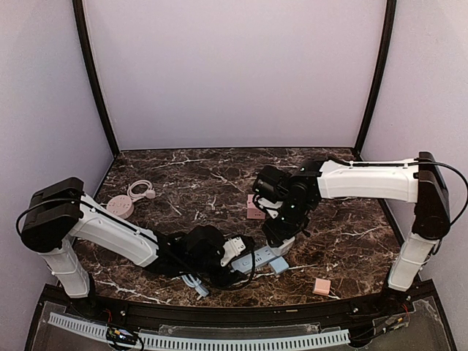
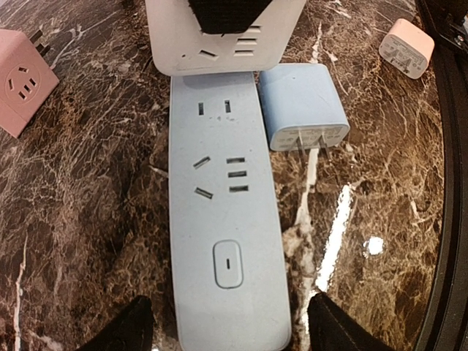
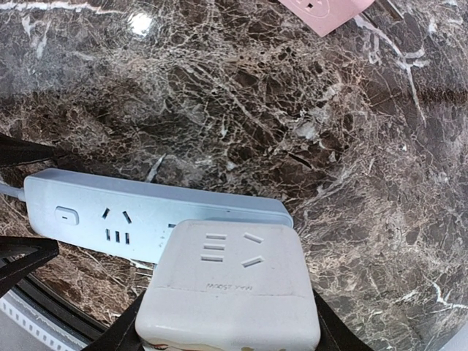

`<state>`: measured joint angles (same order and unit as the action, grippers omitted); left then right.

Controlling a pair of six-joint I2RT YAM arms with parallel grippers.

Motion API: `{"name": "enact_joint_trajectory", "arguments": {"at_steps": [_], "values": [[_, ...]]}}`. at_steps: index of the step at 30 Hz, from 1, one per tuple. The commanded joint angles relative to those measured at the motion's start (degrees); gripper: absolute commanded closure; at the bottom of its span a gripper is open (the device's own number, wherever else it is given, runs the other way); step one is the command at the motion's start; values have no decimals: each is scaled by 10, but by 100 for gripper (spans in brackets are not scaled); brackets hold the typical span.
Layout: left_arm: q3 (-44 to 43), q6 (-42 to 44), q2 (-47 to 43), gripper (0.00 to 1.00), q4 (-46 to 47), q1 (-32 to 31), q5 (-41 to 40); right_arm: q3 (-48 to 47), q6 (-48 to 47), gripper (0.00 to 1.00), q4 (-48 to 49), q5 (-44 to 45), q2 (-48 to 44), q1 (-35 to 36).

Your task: Insert the plug

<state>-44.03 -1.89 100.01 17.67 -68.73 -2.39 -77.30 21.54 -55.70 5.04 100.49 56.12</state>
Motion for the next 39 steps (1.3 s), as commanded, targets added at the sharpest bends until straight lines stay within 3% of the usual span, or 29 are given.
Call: {"name": "enact_joint_trajectory", "arguments": {"at_steps": [1,39], "values": [[1,3,5,28,5,3,8,13,5,100,-2,5,4,-9],[43,2,5,33,67,7,22,-29,18,100,-31,-16,111,-33]]}}
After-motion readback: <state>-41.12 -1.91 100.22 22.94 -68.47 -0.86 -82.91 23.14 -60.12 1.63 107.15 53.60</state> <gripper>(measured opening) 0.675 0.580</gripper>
